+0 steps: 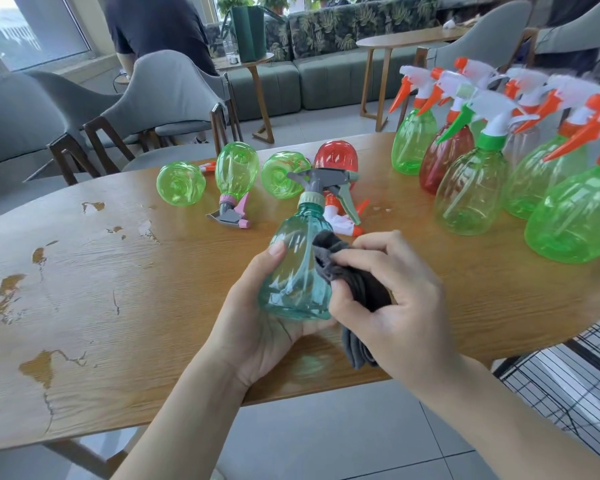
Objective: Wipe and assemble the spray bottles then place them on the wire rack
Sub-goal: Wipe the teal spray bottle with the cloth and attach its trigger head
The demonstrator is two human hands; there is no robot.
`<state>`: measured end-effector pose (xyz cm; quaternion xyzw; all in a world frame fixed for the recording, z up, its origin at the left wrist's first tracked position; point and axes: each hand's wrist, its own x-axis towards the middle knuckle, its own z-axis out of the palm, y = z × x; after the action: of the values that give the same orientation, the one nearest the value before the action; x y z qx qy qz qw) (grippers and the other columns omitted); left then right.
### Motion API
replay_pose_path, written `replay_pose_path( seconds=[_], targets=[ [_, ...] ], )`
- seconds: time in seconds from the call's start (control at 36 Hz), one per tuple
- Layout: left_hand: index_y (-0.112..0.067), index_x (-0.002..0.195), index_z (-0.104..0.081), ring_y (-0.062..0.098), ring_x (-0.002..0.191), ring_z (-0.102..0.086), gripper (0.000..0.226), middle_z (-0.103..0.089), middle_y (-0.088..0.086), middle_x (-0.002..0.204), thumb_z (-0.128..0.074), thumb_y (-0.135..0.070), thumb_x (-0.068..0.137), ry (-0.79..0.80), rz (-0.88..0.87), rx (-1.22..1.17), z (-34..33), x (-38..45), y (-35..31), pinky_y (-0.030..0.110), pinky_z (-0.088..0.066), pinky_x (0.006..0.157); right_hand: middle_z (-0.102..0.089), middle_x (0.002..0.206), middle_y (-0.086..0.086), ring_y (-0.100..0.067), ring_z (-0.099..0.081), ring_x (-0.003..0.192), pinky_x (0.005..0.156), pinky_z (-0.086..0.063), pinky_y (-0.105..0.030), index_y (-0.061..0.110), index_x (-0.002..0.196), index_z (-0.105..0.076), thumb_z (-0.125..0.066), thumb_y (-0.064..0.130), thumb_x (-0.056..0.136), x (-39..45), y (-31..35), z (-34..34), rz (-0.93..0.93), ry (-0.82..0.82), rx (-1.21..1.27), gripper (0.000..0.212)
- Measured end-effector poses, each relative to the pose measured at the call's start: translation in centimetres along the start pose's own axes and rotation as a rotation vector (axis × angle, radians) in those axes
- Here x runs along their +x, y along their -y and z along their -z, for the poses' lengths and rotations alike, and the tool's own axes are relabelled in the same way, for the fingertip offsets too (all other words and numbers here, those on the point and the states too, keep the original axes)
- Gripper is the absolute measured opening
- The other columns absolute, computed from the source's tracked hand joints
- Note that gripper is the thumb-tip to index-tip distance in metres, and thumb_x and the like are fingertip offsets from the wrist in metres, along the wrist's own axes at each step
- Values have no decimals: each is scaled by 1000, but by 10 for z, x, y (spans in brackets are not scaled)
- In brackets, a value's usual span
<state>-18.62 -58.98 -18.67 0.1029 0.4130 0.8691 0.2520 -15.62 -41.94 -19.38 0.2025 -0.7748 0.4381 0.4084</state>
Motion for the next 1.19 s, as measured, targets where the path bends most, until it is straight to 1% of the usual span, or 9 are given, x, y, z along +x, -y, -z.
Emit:
replay_pose_path(
  seconds=[0.19, 0.31, 0.39, 0.44, 0.64, 0.78, 0.86, 1.06, 1.19],
  targets=[
    [-12, 123, -72, 31, 101, -66, 41, -66, 17, 118, -62, -41, 95, -14, -20, 73, -3, 1, 2, 48, -57, 82, -62, 104, -12, -16, -63, 95, 86, -49, -19, 3, 108, -76, -65, 13, 92, 0, 0, -1, -32, -35, -15, 22],
    [-5, 124, -68, 30, 105, -68, 51, -67, 20, 117, -61, -44, 92, -61, -12, -7, -4, 1, 1, 44, -60, 85, -62, 103, -14, -18, -63, 94, 85, -51, -23, 3, 104, -78, -68, 9, 89, -7, 6, -4, 64, 13, -3, 19],
    [-1, 99, -73, 24, 86, -68, 51, -67, 15, 92, -60, -50, 96, -81, 27, -38, -6, -1, 0, 33, -58, 82, -64, 100, -16, -25, -64, 89, 84, -53, -26, 4, 101, -80, -69, 7, 89, -12, 10, -8, 174, 55, -55, 16],
    [0, 101, -70, 22, 79, -70, 52, -67, 12, 85, -54, -50, 99, -78, 43, -30, -5, 0, 1, 30, -59, 76, -65, 98, -16, -28, -63, 85, 86, -51, -24, 5, 101, -81, -69, 4, 90, -13, 11, -11, 237, 70, -116, 16],
    [0, 153, -39, 37, 121, -55, 89, -55, 23, 128, -81, -42, 86, -112, -36, 62, 0, 5, 0, 49, -43, 111, -67, 99, -17, -29, -60, 86, 89, -51, -28, 5, 106, -80, -65, 8, 96, -8, 9, -14, 312, 81, -217, 18],
    [-2, 147, -47, 34, 115, -63, 65, -62, 22, 129, -69, -31, 93, -54, -95, 124, -2, 2, 4, 45, -57, 90, -61, 108, -15, -28, -63, 90, 90, -51, -27, 1, 110, -77, -61, 8, 98, 6, 4, -4, 205, 11, -150, 21],
    [-11, 152, -47, 40, 121, -59, 59, -58, 23, 138, -57, -34, 99, -16, -88, 151, -4, 0, 6, 51, -49, 98, -62, 108, -17, -22, -62, 95, 88, -50, -24, -1, 115, -74, -61, 9, 98, 15, -1, 3, 106, -44, -141, 23],
    [-13, 152, -47, 36, 115, -63, 80, -60, 20, 135, -74, -51, 87, 36, -71, 187, -5, -1, 6, 47, -56, 85, -64, 108, -11, -7, -57, 100, 90, -42, -8, 0, 120, -72, -62, 6, 98, 17, -4, 6, -97, -86, -114, 25],
    [-15, 154, -43, 37, 121, -62, 95, -55, 22, 145, -88, -49, 77, 52, -91, 105, -2, -1, 6, 50, -60, 87, -65, 108, -9, -13, -62, 103, 93, -45, -16, 2, 114, -73, -61, 15, 97, 8, -2, 2, -105, -85, -85, 24]
  ],
)
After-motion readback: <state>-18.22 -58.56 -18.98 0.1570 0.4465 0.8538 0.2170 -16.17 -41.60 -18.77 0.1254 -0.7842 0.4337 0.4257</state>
